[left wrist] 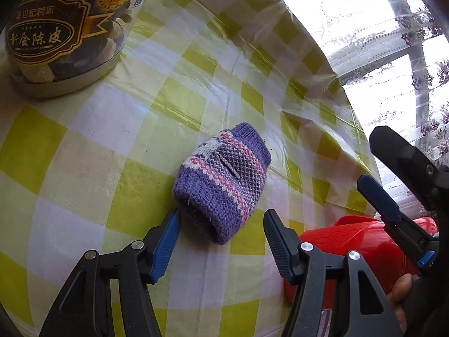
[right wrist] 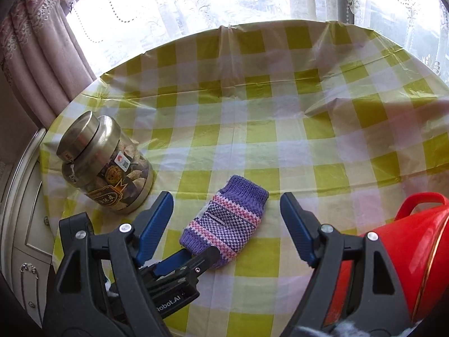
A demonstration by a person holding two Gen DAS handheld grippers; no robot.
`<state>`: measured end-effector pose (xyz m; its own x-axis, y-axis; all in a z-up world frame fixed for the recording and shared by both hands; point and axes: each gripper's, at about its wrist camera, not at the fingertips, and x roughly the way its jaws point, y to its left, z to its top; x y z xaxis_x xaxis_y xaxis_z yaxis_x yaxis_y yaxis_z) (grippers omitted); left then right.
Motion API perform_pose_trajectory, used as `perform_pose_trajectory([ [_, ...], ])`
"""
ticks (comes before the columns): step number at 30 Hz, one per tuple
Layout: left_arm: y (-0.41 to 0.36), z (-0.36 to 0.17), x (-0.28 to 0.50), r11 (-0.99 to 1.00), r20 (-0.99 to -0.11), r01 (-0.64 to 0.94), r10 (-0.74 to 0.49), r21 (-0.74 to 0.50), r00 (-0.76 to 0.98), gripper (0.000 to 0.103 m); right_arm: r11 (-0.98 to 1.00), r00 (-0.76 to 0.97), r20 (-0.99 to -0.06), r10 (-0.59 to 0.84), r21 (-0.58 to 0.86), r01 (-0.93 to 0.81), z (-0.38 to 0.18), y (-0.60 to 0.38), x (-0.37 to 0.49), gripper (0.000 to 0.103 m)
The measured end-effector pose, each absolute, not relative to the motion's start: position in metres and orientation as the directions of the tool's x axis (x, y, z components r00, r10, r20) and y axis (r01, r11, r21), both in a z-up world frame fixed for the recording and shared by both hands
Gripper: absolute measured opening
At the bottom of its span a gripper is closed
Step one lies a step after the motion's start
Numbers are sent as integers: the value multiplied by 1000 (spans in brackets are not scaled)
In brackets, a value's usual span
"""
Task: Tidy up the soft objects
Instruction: 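Close both tools on the purple knit sock, one at each end, then carry the purple knit sock with both tools over to the box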
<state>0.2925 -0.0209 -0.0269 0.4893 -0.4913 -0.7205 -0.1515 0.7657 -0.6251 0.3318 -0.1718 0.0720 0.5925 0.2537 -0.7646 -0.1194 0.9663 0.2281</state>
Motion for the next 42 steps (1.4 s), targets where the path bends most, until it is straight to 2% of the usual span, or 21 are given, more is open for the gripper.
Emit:
perform_pose_trajectory([
  [2, -21, -28, 298, 789, -734, -135, -475, -599, 485, 51, 967, 581, -775, 250, 228, -113, 63, -171, 341, 81],
  [3, -21, -28, 301, 802, -742, -124, -465, -584, 482, 40, 967, 576, -778, 252, 228, -115, 58, -171, 345, 81],
  [4, -20, -29, 304, 814, -749, -111, -458, -569, 479, 33, 967, 569, -783, 252, 228, -115, 52, -170, 349, 81],
  [14, 4, -28, 322, 855, -749, -56, -417, -515, 515, 32, 969, 535, -812, 233, 243, -54, 9, -174, 390, 81],
  [18, 11, -30, 322, 847, -732, -58, -421, -529, 535, 33, 964, 514, -820, 251, 261, -54, -4, -173, 394, 81],
  [19, 13, -31, 322, 838, -724, -59, -431, -543, 539, 33, 961, 514, -818, 258, 271, -52, -7, -174, 392, 79],
  [23, 19, -34, 321, 801, -688, -62, -468, -595, 555, 36, 964, 497, -831, 249, 260, -48, -20, -178, 387, 56],
  [25, 19, -34, 322, 786, -672, -53, -489, -616, 557, 41, 962, 487, -835, 258, 270, -46, -27, -181, 382, 54],
  [29, 16, -34, 320, 783, -658, -35, -497, -621, 566, 41, 966, 495, -831, 253, 245, -82, -28, -178, 368, 48],
  [35, 23, -35, 313, 774, -650, -44, -497, -632, 575, 29, 967, 513, -820, 256, 216, -137, -26, -169, 345, 37],
  [39, 26, -31, 302, 775, -640, -32, -498, -632, 585, 21, 970, 536, -809, 240, 180, -164, -21, -162, 326, 34],
  [42, 28, -27, 290, 774, -632, -17, -504, -633, 589, 20, 971, 555, -798, 234, 166, -171, -14, -160, 310, 34],
])
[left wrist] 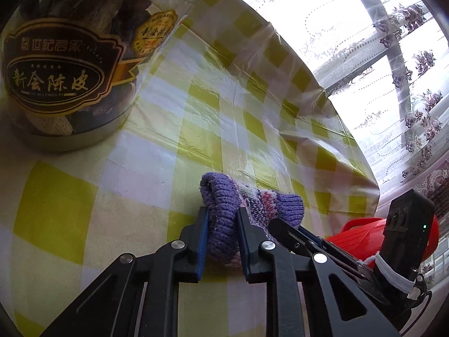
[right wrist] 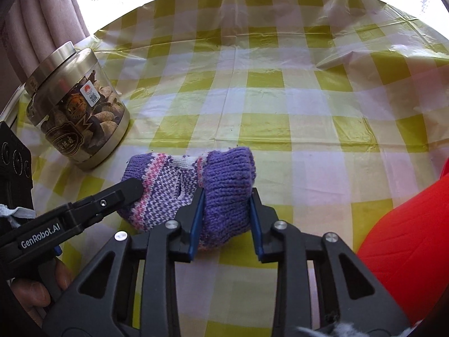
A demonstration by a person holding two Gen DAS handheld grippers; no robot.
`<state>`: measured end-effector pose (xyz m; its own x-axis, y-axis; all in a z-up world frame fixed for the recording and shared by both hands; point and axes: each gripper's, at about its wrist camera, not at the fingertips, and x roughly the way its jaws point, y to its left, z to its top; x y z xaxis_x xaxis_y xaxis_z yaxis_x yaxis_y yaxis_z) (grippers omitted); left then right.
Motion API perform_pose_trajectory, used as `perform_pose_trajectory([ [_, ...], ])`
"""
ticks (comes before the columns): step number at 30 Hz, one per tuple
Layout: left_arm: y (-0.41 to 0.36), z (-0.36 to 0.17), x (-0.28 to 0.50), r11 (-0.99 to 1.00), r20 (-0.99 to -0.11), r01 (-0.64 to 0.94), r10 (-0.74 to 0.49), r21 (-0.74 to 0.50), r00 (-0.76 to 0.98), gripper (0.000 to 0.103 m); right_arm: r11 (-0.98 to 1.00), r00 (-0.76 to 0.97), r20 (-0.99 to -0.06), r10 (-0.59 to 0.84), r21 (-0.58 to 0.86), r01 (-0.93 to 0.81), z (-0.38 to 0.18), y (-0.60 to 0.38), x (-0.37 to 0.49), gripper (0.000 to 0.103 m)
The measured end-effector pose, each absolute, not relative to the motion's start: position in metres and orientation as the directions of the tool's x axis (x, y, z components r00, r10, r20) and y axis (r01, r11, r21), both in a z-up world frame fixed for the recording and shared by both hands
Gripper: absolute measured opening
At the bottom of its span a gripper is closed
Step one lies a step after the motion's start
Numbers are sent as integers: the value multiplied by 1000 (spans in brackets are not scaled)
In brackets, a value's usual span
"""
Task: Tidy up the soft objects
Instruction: 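Carry the purple knit sock with both tools over to the box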
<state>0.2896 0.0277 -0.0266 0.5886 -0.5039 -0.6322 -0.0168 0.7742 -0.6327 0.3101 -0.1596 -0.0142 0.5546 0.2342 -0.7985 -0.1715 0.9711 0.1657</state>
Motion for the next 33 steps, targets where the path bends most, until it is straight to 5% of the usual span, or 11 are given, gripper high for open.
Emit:
perform_pose_trajectory([
  [33, -65, 34, 120, 715, -561, 206, -666, -668, 492, 18, 987, 641, -751, 156, 138, -80, 44, -245, 105, 34],
])
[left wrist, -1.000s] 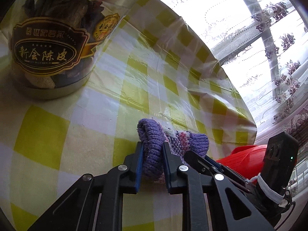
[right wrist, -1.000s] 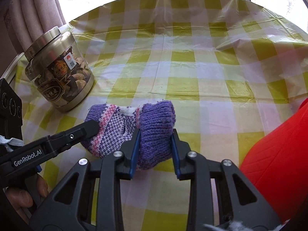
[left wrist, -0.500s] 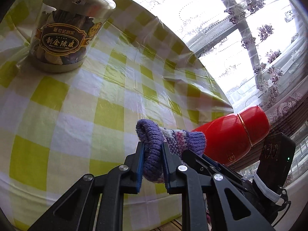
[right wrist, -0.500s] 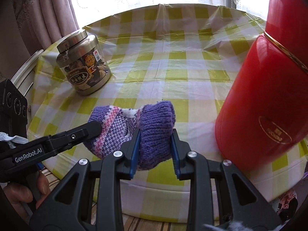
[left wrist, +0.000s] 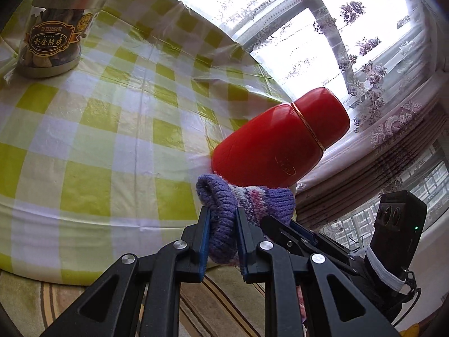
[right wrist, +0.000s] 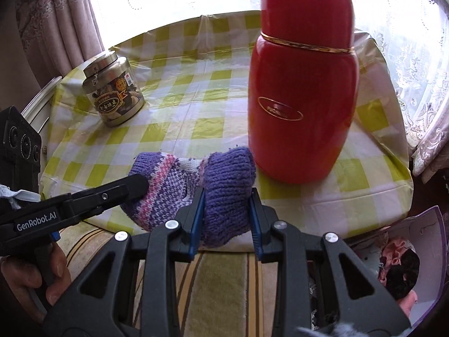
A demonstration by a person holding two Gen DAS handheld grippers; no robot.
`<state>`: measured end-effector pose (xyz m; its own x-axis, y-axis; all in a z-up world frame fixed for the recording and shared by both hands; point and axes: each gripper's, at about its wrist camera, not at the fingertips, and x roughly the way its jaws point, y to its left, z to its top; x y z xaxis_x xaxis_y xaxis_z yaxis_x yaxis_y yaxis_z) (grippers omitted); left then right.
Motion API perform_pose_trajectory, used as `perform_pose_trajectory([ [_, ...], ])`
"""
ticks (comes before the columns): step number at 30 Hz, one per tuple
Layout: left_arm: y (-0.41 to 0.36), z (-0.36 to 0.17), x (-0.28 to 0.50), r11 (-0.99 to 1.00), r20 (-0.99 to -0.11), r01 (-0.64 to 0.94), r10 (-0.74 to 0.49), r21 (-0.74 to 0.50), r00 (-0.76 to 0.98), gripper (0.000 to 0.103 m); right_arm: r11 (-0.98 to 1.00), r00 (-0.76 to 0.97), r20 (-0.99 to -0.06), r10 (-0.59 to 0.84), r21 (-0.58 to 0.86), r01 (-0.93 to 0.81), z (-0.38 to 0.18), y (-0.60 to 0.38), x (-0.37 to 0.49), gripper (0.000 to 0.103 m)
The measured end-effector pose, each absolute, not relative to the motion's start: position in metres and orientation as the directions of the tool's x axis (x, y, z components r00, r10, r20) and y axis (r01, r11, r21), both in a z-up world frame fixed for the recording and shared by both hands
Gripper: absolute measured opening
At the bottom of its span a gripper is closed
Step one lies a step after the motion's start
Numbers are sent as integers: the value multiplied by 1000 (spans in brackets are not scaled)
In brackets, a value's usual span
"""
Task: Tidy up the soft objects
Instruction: 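Carry the purple knit sock with both tools over to the box, then open both tools to drop the purple knit sock into the box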
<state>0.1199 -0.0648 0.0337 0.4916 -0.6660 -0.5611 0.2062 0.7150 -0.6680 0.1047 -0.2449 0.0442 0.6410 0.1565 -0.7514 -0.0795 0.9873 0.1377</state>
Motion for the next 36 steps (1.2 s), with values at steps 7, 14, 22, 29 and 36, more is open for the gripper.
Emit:
perform_pose_trajectory([
  [7, -108, 39, 105, 706, -574, 256, -694, -660, 434, 18, 991, 654, -748, 114, 133, -22, 50, -282, 70, 34],
  [14, -155, 41, 89, 699, -596, 305, -713, -647, 369, 18, 989, 662, -746, 69, 137, 52, 50, -323, 38, 34],
  [22, -224, 44, 67, 695, -633, 396, -715, -600, 296, 18, 976, 657, -754, -10, 136, 171, 50, -380, -1, 34],
  [29, -277, 45, 54, 692, -663, 450, -705, -565, 252, 25, 953, 646, -750, -144, 71, 295, 51, -423, -22, 42],
  [36, -282, 44, 39, 709, -695, 464, -678, -531, 241, 51, 925, 621, -750, -228, 33, 380, 53, -451, -36, 58],
])
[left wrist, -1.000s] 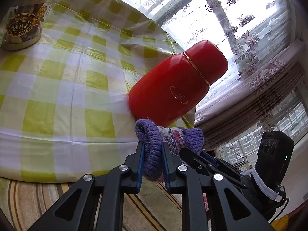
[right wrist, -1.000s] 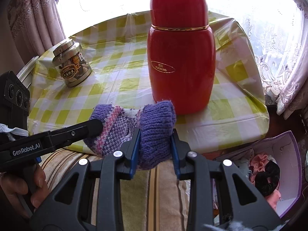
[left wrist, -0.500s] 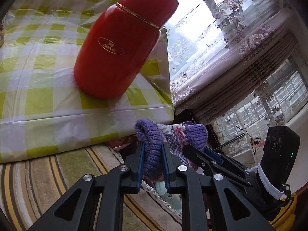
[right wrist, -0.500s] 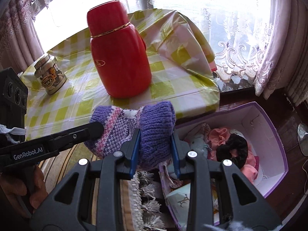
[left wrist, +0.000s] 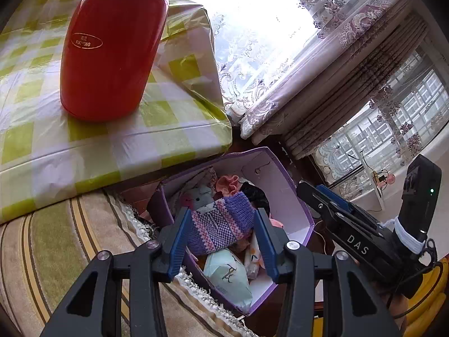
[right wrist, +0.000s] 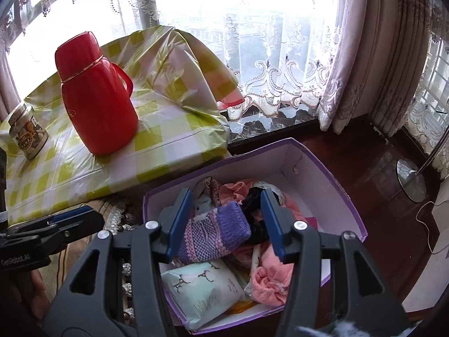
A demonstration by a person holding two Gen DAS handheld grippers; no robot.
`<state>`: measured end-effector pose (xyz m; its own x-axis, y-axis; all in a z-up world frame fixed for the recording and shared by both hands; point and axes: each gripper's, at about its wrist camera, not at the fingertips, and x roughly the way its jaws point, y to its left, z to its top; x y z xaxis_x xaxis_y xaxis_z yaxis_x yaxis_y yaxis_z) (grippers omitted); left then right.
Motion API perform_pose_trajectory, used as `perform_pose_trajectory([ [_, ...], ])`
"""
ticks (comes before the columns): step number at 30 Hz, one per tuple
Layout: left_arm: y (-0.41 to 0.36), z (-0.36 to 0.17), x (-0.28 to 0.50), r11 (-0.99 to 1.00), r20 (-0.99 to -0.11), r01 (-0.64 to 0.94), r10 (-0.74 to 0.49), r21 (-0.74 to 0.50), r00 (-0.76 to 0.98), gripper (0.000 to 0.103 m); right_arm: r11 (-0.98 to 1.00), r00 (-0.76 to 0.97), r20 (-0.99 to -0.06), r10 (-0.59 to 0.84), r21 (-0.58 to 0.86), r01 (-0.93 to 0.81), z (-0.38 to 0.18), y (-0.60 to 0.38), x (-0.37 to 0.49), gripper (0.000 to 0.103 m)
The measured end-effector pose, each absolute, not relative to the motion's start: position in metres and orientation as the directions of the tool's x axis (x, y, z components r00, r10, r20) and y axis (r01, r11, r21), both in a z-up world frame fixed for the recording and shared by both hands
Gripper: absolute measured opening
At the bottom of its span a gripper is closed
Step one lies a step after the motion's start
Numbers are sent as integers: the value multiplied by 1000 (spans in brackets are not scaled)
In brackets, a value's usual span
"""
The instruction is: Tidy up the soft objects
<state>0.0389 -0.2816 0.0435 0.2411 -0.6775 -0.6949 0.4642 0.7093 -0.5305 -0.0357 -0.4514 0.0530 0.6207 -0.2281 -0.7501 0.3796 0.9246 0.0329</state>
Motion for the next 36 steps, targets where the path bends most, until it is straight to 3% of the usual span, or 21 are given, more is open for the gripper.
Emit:
perform_pose_trajectory([
  [5, -276, 36, 16, 719, -736, 472, -649, -511, 192, 74, 914, 581, -753, -308, -64, 401, 55, -453, -60, 72],
  [10, -274, 37, -8, 750, -778, 522, -584, -406, 233, 77, 899, 535, -773, -340, -99, 427, 53, -449, -98, 74],
  [27, -279, 34, -15, 716, -756, 559, -616, -418, 223, 102, 890, 509, -794, -331, -83, 448, 44, -440, -123, 74],
  [36, -277, 33, -12, 714, -753, 543, -624, -442, 209, 102, 890, 504, -799, -328, -83, 448, 42, -439, -122, 74],
])
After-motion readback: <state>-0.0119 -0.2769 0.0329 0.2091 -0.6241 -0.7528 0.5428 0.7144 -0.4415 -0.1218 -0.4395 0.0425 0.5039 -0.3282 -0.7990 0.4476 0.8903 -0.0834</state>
